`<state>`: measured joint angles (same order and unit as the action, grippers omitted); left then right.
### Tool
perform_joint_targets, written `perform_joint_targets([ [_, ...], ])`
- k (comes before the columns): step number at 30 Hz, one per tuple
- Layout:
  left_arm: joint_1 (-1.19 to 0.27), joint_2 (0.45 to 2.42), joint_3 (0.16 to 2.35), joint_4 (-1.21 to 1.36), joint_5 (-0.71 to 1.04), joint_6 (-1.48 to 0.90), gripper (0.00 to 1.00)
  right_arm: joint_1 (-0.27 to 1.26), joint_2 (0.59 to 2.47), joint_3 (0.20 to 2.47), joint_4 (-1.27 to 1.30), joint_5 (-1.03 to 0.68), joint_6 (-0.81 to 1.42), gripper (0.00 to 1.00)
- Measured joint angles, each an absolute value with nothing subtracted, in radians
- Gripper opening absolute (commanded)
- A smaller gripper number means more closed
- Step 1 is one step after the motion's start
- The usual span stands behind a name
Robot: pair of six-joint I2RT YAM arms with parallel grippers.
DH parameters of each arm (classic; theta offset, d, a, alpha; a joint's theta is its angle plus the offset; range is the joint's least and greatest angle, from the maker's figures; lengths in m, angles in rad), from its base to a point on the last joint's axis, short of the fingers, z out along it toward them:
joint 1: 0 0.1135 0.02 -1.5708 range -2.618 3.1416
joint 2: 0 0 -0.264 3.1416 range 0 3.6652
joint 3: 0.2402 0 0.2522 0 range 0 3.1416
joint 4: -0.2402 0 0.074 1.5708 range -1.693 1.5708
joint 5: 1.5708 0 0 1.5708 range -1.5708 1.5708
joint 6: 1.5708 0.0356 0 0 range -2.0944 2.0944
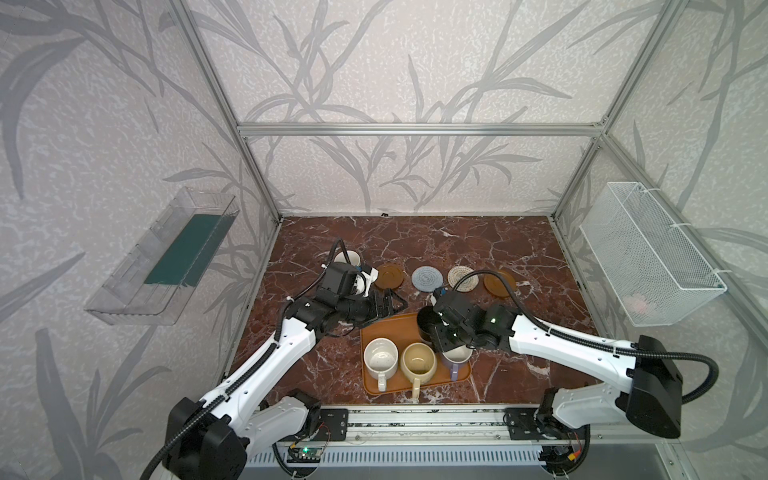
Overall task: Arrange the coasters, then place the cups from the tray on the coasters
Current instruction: 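Lower the open right gripper around the black mug on the tray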
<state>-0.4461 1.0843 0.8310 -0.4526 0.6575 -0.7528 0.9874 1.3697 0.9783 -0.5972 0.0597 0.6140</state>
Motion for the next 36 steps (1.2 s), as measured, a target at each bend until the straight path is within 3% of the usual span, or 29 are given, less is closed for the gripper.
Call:
perform_joint_targets([
  [36,-0.45,1.084,0.783,-0.393,0.657,-0.764,0.98,1.064,1.433,1.035,-0.659,0.168,0.621,0.35],
])
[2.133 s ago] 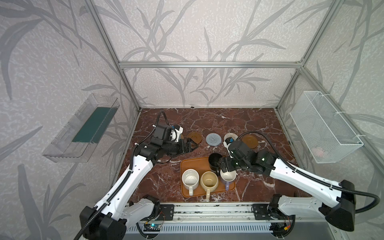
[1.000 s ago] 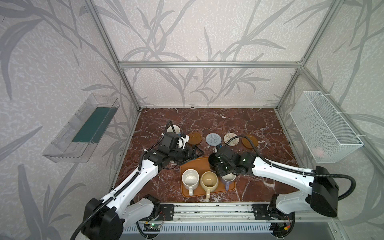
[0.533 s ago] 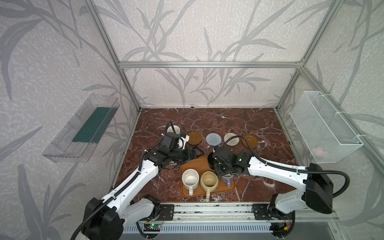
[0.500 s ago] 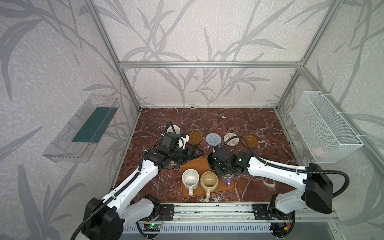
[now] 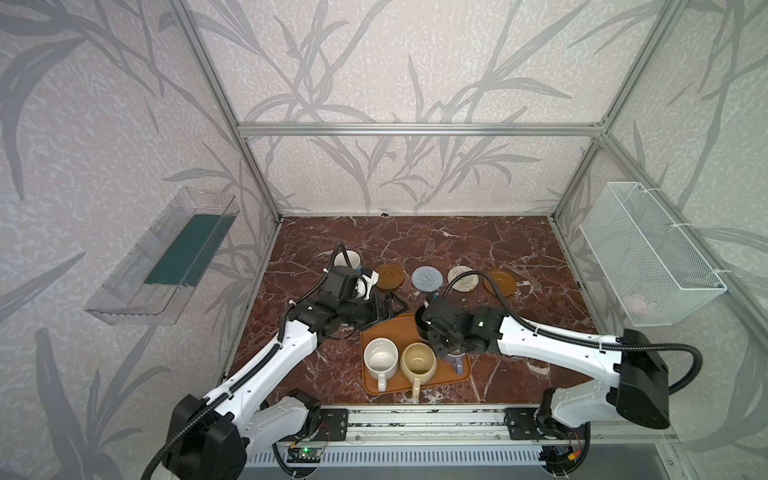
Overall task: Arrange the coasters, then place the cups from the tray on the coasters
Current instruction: 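Lower the open right gripper around the black mug on the tray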
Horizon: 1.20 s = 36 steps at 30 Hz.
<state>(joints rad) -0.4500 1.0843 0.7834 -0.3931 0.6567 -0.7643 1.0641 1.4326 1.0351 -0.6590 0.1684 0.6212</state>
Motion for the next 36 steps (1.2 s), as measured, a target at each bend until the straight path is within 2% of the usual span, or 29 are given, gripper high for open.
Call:
perform_joint_targets([
  [18,-0.45,1.084,0.776,-0.388,0.656,-0.764,0.98,1.066,1.516,1.074,-0.641,0.18,0.621,0.24],
  [36,-0.449,1.076,0.775,-0.421,0.618,-0.759,0.98,1.063,1.59,1.116,-0.654,0.192,0.662,0.27],
])
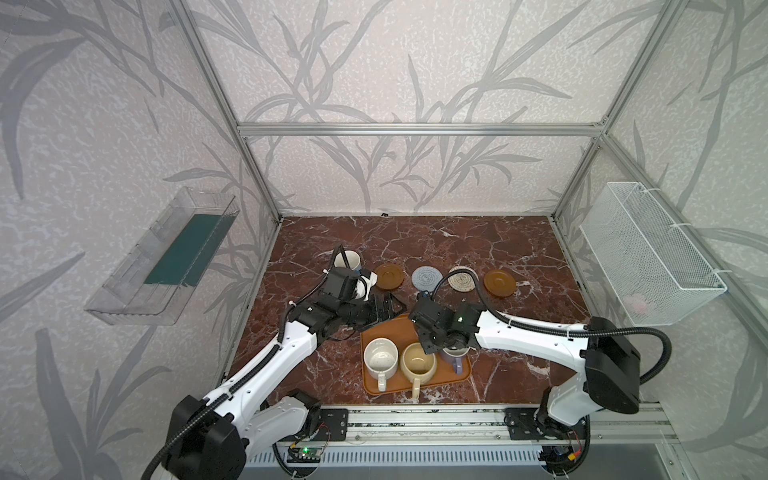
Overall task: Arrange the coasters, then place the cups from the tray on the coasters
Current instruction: 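Lower the open right gripper around the black mug on the tray, then close the right gripper on the black mug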
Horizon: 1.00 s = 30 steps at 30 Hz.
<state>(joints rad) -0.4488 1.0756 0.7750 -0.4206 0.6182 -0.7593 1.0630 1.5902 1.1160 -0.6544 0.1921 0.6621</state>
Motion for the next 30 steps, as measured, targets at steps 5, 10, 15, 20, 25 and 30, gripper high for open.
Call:
perform_joint_targets([
  [5,-0.436,1.054,0.775,-0.451,0.599,-0.762,0.98,1.056,1.603,1.117,-0.643,0.185,0.665,0.28],
  [10,-0.431,1.037,0.775,-0.44,0.601,-0.78,0.98,1.045,1.625,1.117,-0.617,0.173,0.665,0.26],
  [15,-0.431,1.036,0.775,-0.432,0.601,-0.789,0.98,1.038,1.638,1.119,-0.606,0.168,0.669,0.17],
  [20,-0.431,1.036,0.774,-0.42,0.606,-0.8,0.98,1.034,1.642,1.124,-0.605,0.164,0.668,0.15],
  [25,-0.431,1.036,0.771,-0.386,0.615,-0.826,0.97,1.034,1.641,1.126,-0.604,0.164,0.664,0.08],
  [30,-0.431,1.024,0.771,-0.371,0.604,-0.843,0.97,1.034,1.633,1.127,-0.612,0.163,0.657,0.05],
])
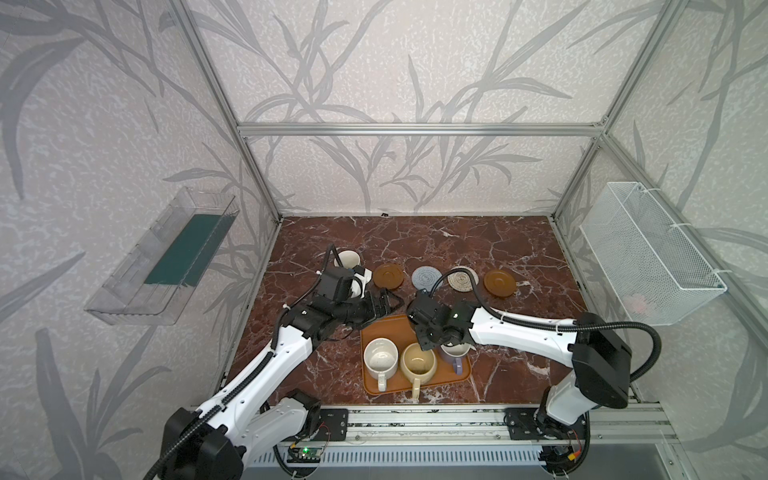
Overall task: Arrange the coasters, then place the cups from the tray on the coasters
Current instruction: 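Close the right gripper on the black mug, then lift the black mug and carry it toward the round wooden coaster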
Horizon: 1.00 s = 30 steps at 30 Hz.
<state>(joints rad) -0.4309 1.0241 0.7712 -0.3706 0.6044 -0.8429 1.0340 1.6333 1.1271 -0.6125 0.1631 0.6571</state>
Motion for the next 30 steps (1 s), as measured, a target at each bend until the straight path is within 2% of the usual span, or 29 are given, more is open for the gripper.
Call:
perform_joint_targets([
  [2,-0.431,1.02,0.771,-0.355,0.601,-0.852,0.97,1.034,1.626,1.127,-0.618,0.164,0.656,0.0],
  [14,-0.419,1.021,0.772,-0.298,0.576,-0.884,0.96,1.034,1.57,1.134,-0.626,0.177,0.615,0.0],
  [20,-0.356,1.021,0.776,-0.29,0.575,-0.892,0.97,1.034,1.552,1.156,-0.612,0.184,0.612,0.0],
  [30,-0.284,1.02,0.836,-0.282,0.566,-0.894,0.99,0.987,1.579,1.336,-0.604,0.189,0.617,0.0],
])
